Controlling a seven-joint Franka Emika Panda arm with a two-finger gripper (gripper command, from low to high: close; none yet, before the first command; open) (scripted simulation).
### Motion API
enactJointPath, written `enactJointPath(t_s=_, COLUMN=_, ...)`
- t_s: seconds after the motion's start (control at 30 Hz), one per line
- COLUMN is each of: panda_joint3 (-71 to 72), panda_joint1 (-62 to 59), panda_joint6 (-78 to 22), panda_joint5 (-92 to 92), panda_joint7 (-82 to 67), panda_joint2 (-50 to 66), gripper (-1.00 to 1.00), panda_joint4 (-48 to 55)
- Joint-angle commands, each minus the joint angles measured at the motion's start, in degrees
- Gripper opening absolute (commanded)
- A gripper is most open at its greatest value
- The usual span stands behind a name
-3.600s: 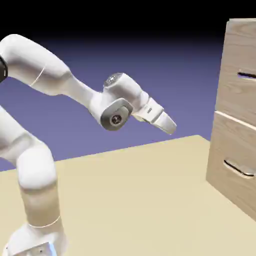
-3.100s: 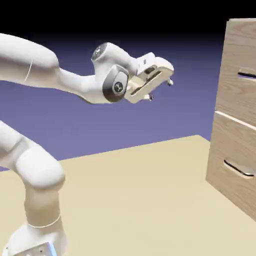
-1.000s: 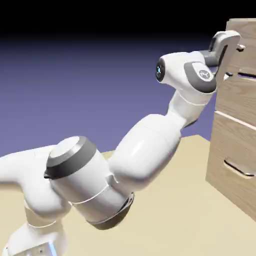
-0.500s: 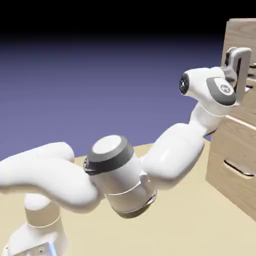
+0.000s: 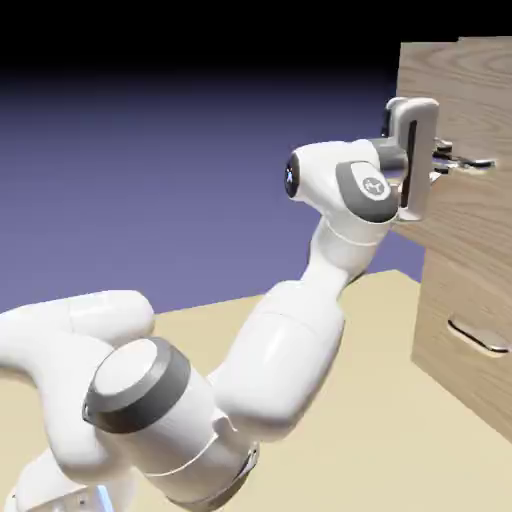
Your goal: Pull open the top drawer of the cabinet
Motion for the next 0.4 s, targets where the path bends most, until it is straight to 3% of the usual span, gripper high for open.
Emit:
enactJointPath(t_s=0.0, panda_joint3=0.60, panda_joint1=-1.82, panda_joint6=-0.35, panda_joint5=0.88, panda_joint7=-0.02, panda_joint2=-0.40, gripper=-1.00, panda_joint4=-2.08)
enactJointPath(t_s=0.23, panda_joint3=5.28, panda_joint1=-14.44, panda_joint6=-1.43, panda_joint5=7.43, panda_joint7=-0.68, panda_joint2=-4.02, gripper=-1.00, panda_joint4=-15.25)
enactJointPath(t_s=0.27, panda_joint3=5.29, panda_joint1=-14.44, panda_joint6=-1.43, panda_joint5=7.43, panda_joint7=-0.68, panda_joint2=-4.02, gripper=1.00, panda_joint4=-15.25)
enactJointPath(t_s=0.37, panda_joint3=6.68, panda_joint1=-18.59, panda_joint6=-0.31, panda_joint5=9.96, panda_joint7=-0.62, panda_joint2=-4.24, gripper=1.00, panda_joint4=-18.14)
